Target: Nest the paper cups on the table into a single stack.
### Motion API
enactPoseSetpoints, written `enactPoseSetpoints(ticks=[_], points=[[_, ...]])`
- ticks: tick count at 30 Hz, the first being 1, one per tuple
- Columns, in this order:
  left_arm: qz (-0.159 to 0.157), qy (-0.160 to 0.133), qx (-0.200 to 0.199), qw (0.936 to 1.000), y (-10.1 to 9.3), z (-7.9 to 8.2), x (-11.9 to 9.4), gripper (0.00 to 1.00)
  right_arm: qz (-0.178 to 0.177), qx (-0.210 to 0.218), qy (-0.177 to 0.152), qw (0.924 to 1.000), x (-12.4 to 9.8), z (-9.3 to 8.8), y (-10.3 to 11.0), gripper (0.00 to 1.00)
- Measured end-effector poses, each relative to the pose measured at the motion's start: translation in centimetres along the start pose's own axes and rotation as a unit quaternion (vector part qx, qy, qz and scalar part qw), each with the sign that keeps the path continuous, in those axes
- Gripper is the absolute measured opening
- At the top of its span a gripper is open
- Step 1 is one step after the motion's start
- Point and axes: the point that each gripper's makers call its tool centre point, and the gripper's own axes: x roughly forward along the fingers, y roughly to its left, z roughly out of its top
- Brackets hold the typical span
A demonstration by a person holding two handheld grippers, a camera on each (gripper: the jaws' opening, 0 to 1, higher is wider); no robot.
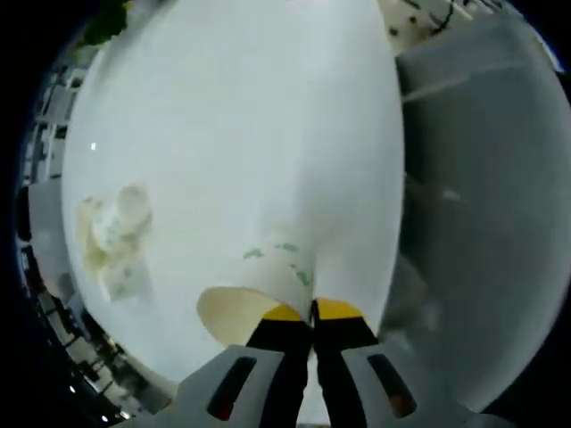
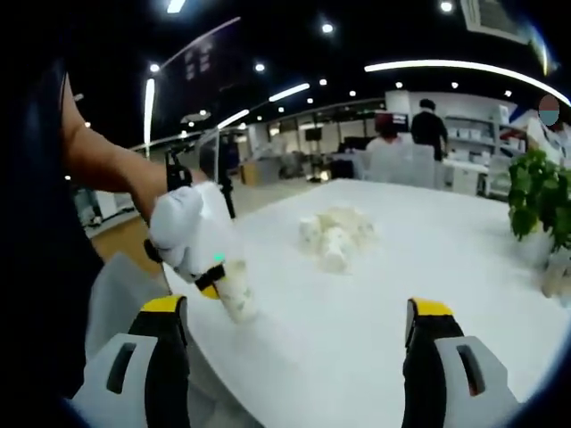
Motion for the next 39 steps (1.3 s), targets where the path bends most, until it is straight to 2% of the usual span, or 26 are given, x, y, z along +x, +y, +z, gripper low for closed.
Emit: enactPoseSetpoints(ticks=[9, 15, 22, 24, 28, 35, 39], points=[[-0.010, 0.011, 0.004, 0.9999, -0.3, -0.4, 1.2, 0.00, -0.003, 0.002, 0.001, 1.0000, 0.2, 0.1, -0.2, 1.00], [-0.017, 0.010, 0.014, 0.9997, -0.4, -0.4, 1.0, 0.00, -0.003, 0.003, 0.002, 1.0000, 0.5, 0.1, -0.2, 1.00], [-0.027, 0.001, 0.017, 0.9995, -0.5, -0.4, 1.1, 0.01, -0.002, 0.007, 0.004, 1.0000, 0.7, 0.2, -0.1, 1.00], [-0.029, -0.013, 0.017, 0.9994, -0.5, 0.0, 1.1, 0.02, -0.001, 0.009, 0.003, 1.0000, 0.7, 0.2, 0.0, 1.00], [-0.031, -0.022, 0.013, 0.9992, -0.5, 0.0, 0.9, 0.21, -0.003, 0.011, 0.005, 0.9999, 0.7, 0.1, -0.1, 1.00], [-0.028, -0.060, -0.001, 0.9978, 0.3, 0.8, 0.1, 0.41, -0.001, 0.011, 0.003, 0.9999, 0.8, 0.2, 0.0, 1.00], [-0.030, -0.088, -0.016, 0.9955, 0.8, 1.1, -0.8, 0.57, -0.001, 0.011, 0.004, 0.9999, 0.8, 0.3, -0.2, 1.00]])
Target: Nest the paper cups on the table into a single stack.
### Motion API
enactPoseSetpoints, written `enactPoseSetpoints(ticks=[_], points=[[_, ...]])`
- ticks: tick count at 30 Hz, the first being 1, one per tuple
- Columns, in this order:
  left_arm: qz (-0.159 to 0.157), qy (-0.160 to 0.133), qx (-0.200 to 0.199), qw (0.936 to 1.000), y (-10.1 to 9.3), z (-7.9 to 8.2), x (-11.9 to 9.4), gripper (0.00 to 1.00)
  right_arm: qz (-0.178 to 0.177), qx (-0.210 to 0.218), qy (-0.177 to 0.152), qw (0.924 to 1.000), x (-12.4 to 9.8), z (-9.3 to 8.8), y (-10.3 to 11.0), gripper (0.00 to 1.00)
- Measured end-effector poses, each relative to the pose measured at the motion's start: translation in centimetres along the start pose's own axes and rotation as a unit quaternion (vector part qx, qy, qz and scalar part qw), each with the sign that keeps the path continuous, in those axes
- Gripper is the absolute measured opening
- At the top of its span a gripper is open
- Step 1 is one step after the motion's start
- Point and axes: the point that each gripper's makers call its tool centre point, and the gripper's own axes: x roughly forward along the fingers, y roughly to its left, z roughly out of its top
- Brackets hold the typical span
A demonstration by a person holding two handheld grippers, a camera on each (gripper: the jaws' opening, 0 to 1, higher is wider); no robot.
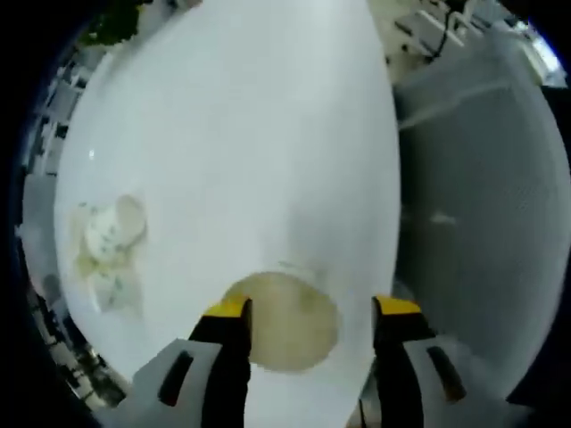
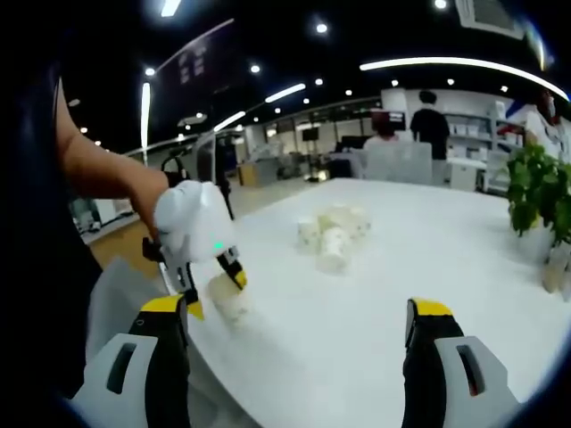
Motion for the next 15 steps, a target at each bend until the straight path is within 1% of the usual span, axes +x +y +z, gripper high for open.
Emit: enactPoseSetpoints(ticks=[2, 4, 6, 7, 8, 9, 10, 11, 12, 13, 14, 15], points=[[0.001, -0.010, 0.000, 0.9999, 0.2, 0.0, -0.3, 0.60, 0.000, 0.000, -0.002, 1.0000, 0.0, 0.1, -0.1, 1.00], [0.001, -0.033, -0.017, 0.9993, 0.4, 0.3, -0.8, 0.67, 0.000, 0.000, -0.002, 1.0000, 0.1, 0.2, -0.1, 1.00], [0.000, -0.065, -0.028, 0.9975, 0.8, 0.9, -1.3, 0.75, 0.001, -0.001, -0.002, 1.0000, 0.1, 0.3, -0.2, 1.00], [-0.006, -0.091, -0.047, 0.9947, 0.9, 1.4, -1.8, 0.81, 0.001, -0.001, -0.003, 1.0000, 0.2, 0.3, -0.2, 1.00], [-0.007, -0.106, -0.055, 0.9928, 1.1, 1.7, -2.1, 0.88, 0.002, -0.001, -0.003, 1.0000, 0.2, 0.4, -0.2, 1.00], [-0.003, -0.125, -0.059, 0.9904, 1.5, 2.0, -2.4, 0.97, 0.002, -0.002, -0.004, 1.0000, 0.3, 0.5, -0.2, 1.00], [0.000, -0.146, -0.063, 0.9873, 1.9, 2.2, -2.9, 0.99, 0.003, -0.003, -0.004, 1.0000, 0.3, 0.6, -0.1, 1.00], [0.002, -0.157, -0.067, 0.9852, 2.2, 2.2, -3.4, 0.99, 0.004, -0.004, -0.004, 1.0000, 0.4, 0.6, -0.1, 1.00], [-0.001, -0.187, -0.073, 0.9797, 2.5, 2.6, -4.0, 0.99, 0.007, -0.007, -0.003, 0.9999, 0.5, 0.6, 0.0, 1.00], [-0.001, -0.199, -0.084, 0.9764, 2.7, 2.6, -4.4, 0.99, 0.007, -0.008, -0.002, 0.9999, 0.5, 0.7, 0.0, 1.00], [-0.006, -0.210, -0.106, 0.9719, 2.9, 2.4, -4.9, 0.99, 0.008, -0.011, 0.000, 0.9999, 0.6, 0.7, 0.0, 1.00], [-0.007, -0.218, -0.115, 0.9692, 3.1, 2.2, -5.2, 0.99, 0.009, -0.013, 0.000, 0.9999, 0.7, 0.7, 0.0, 1.00]])
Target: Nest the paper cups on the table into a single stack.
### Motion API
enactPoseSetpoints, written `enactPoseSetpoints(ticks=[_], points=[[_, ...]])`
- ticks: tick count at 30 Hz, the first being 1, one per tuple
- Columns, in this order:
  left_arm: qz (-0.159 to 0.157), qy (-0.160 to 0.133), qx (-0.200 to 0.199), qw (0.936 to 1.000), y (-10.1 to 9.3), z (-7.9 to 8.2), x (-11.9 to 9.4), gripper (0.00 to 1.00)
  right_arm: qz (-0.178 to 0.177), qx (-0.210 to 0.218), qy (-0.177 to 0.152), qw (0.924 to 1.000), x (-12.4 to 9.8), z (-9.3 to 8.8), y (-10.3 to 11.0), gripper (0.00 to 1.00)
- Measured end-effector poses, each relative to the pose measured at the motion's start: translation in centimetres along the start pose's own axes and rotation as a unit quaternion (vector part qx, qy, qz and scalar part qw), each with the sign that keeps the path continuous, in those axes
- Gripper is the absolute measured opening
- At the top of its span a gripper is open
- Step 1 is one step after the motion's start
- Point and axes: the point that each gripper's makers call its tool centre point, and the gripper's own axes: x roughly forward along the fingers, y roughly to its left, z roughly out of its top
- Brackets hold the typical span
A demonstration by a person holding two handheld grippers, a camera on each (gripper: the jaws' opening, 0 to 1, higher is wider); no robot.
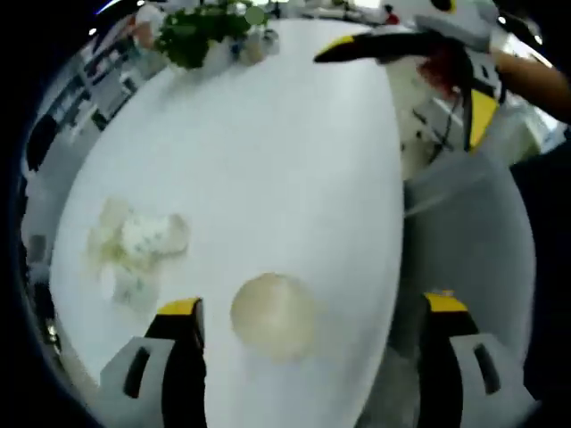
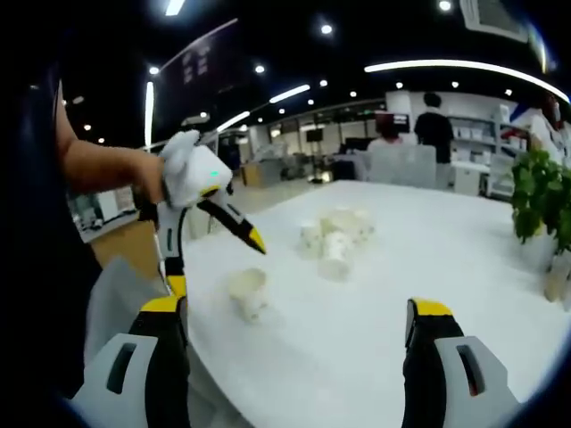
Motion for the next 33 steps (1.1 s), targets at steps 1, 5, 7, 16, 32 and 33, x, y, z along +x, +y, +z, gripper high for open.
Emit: enactPoseSetpoints(ticks=[1, 5, 7, 16, 32, 33], points=[[0.005, -0.018, -0.006, 0.9998, 0.5, 0.3, -0.5, 0.99, 0.001, -0.001, -0.001, 1.0000, 0.0, 0.0, 0.0, 1.00], [0.016, -0.065, -0.033, 0.9972, 1.6, 0.8, -2.1, 0.99, 0.002, -0.005, 0.001, 1.0000, 0.2, 0.2, 0.0, 1.00], [0.024, -0.091, -0.047, 0.9945, 2.2, 0.8, -3.0, 0.99, 0.002, -0.007, 0.002, 1.0000, 0.3, 0.3, 0.0, 1.00], [0.063, -0.169, -0.102, 0.9784, 5.2, -1.6, -6.3, 0.99, -0.001, -0.014, -0.002, 0.9999, 0.7, 1.4, -0.3, 1.00], [0.154, -0.318, -0.182, 0.9176, 8.9, -7.3, -12.5, 0.99, -0.024, -0.013, -0.003, 0.9996, 1.9, 2.7, -1.5, 1.00], [0.158, -0.323, -0.188, 0.9141, 9.0, -7.7, -12.6, 0.99, -0.024, -0.012, -0.002, 0.9996, 2.0, 2.7, -1.5, 1.00]])
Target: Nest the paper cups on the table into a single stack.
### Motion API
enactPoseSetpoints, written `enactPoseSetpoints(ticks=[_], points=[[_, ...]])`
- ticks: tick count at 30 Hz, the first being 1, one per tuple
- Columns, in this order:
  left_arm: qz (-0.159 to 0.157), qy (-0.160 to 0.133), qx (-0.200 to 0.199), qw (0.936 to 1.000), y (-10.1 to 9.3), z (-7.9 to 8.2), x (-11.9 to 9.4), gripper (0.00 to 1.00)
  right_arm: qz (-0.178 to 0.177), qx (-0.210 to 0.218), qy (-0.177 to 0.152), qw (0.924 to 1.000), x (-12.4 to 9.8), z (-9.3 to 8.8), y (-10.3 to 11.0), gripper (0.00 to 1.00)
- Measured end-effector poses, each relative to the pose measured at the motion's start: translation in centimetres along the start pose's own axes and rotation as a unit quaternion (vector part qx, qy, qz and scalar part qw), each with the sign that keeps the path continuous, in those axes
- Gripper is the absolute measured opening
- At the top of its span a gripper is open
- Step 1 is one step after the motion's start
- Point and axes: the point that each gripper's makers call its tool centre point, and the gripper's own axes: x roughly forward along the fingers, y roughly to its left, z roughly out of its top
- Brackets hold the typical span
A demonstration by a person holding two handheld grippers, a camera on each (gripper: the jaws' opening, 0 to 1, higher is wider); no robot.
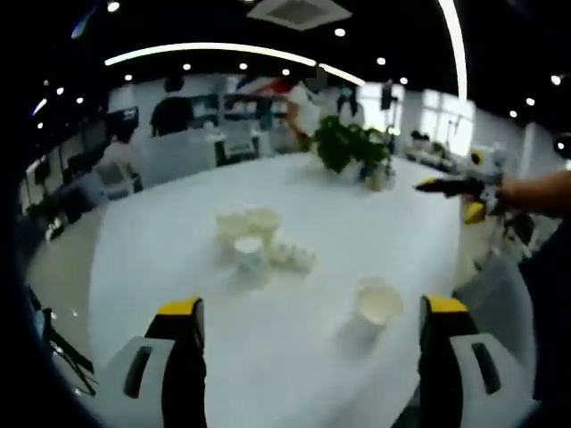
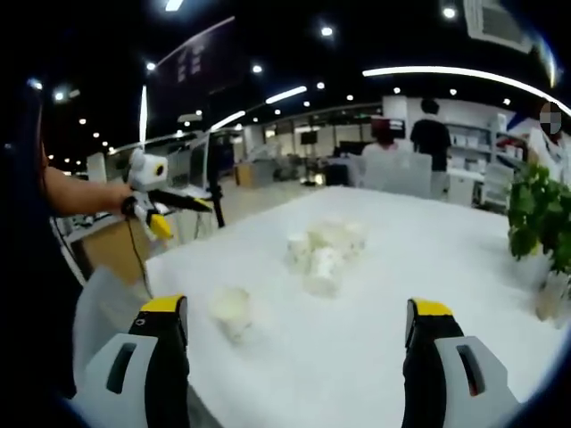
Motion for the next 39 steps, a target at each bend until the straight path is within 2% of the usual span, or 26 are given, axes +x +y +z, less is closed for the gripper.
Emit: enactPoseSetpoints(ticks=[6, 10, 12, 16, 23, 30, 36, 39], points=[[0.006, -0.019, -0.003, 0.9998, 0.0, -0.7, -1.4, 0.99, -0.001, -0.007, 0.006, 1.0000, 0.5, 0.0, -0.1, 1.00], [0.017, -0.026, -0.013, 0.9994, 0.5, -1.0, -1.9, 0.99, -0.008, -0.007, 0.019, 0.9998, 0.7, -0.3, -0.6, 1.00], [0.023, -0.029, -0.025, 0.9990, 0.7, -1.2, -2.1, 0.99, -0.005, 0.004, 0.038, 0.9993, 0.9, -1.0, -0.7, 1.00], [0.030, -0.040, -0.032, 0.9982, 1.1, -1.2, -2.4, 0.99, -0.010, -0.003, 0.037, 0.9993, 0.9, -0.9, -0.8, 1.00], [0.026, -0.032, -0.028, 0.9987, 1.3, -1.2, -2.5, 0.99, -0.006, 0.001, 0.042, 0.9991, 1.3, -0.9, -0.7, 1.00], [0.020, -0.028, -0.027, 0.9990, 1.1, -1.3, -2.4, 0.99, -0.008, 0.020, 0.074, 0.9970, 2.4, -1.0, -1.3, 1.00], [0.022, -0.029, -0.034, 0.9988, 0.9, -1.6, -2.3, 0.99, -0.005, 0.036, 0.105, 0.9938, 4.4, -0.5, -1.9, 1.00], [0.023, -0.027, -0.038, 0.9986, 1.0, -2.0, -2.3, 0.99, -0.004, 0.031, 0.116, 0.9927, 5.4, -0.2, -2.2, 1.00]])
